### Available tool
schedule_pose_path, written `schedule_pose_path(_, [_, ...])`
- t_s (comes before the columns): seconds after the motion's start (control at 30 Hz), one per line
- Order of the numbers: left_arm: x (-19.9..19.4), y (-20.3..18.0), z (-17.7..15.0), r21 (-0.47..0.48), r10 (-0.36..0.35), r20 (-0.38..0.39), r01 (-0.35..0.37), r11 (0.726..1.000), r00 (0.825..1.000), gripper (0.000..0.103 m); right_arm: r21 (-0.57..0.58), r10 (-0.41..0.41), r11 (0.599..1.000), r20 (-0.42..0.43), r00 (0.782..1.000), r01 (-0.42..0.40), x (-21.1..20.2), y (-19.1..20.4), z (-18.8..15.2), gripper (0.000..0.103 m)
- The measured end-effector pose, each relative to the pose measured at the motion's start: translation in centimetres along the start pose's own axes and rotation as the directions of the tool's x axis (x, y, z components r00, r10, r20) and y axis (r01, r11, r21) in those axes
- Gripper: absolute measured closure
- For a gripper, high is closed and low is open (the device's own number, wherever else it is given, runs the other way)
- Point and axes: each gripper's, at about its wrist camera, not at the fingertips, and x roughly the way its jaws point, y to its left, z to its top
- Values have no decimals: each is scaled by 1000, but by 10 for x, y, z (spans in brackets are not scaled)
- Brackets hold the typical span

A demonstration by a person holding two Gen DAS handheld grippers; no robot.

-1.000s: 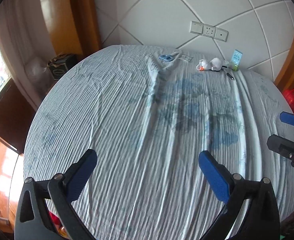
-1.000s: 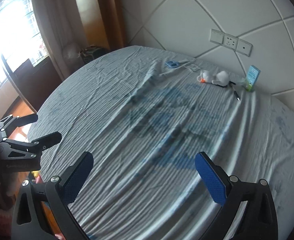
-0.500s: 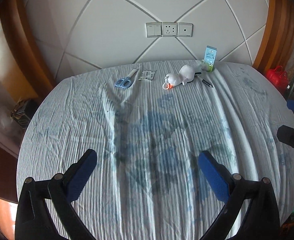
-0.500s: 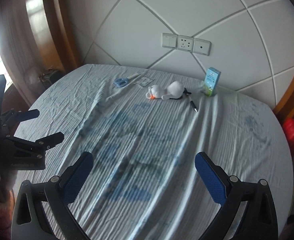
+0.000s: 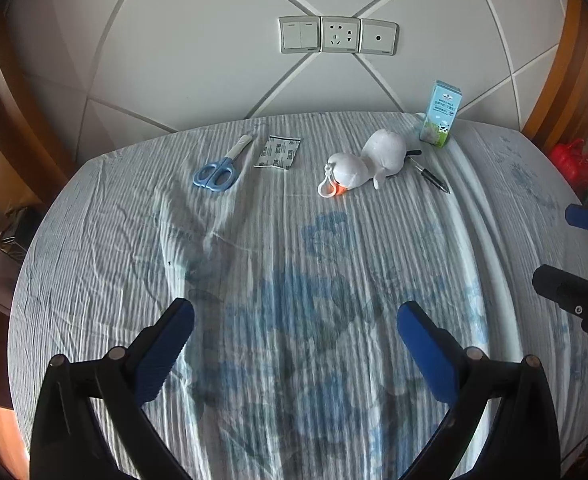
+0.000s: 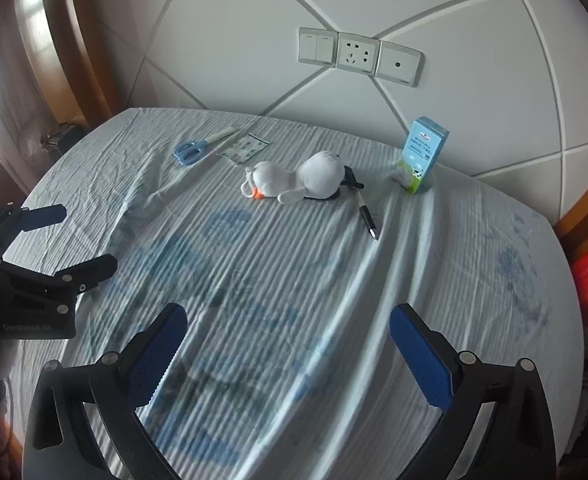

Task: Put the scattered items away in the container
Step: 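Move both tools toward the white plush toy on the bed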

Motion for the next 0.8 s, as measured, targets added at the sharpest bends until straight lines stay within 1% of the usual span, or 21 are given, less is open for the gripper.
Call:
schedule_pose_path(0.1, [23, 1, 19, -3, 0, 0, 0, 1000, 1000, 0, 39, -10, 999, -3, 1000, 10, 20, -18, 18, 0])
schedule_pose_path(0.2, [48, 0, 38, -3, 4, 2, -4, 1000, 1000, 0, 76, 4, 997, 9, 1000, -5, 37, -35, 38, 0])
schedule_pose_path(0.37, [91, -4, 67, -2, -13, 3, 13, 1000, 1000, 0, 88, 17, 996, 13, 1000, -18, 74, -55, 67, 1])
schedule_pose_path(0.43, [106, -7, 77, -2, -22, 11, 22, 1000, 1000, 0, 92, 25, 995, 17, 1000, -27, 91, -61, 75, 11])
schedule_pose_path(0.5, [120, -10, 86, -8, -39, 14, 39, 999, 999, 1, 104, 38, 994, 19, 999, -40, 107, -67, 81, 11])
schedule_pose_path(0.63, [145, -18, 97, -8, -67, 7, 67, 998, 998, 1, 136, 50, 989, 35, 998, -55, 132, -80, 97, 11])
schedule_pose_path(0.7, [156, -23, 100, 1, -70, 0, 70, 998, 998, 1, 148, 51, 987, 48, 998, -58, 141, -85, 105, 11])
schedule_pose_path(0.8, [168, -27, 103, 7, -78, -1, 78, 997, 997, 1, 141, 45, 989, 48, 998, -51, 156, -86, 113, 11])
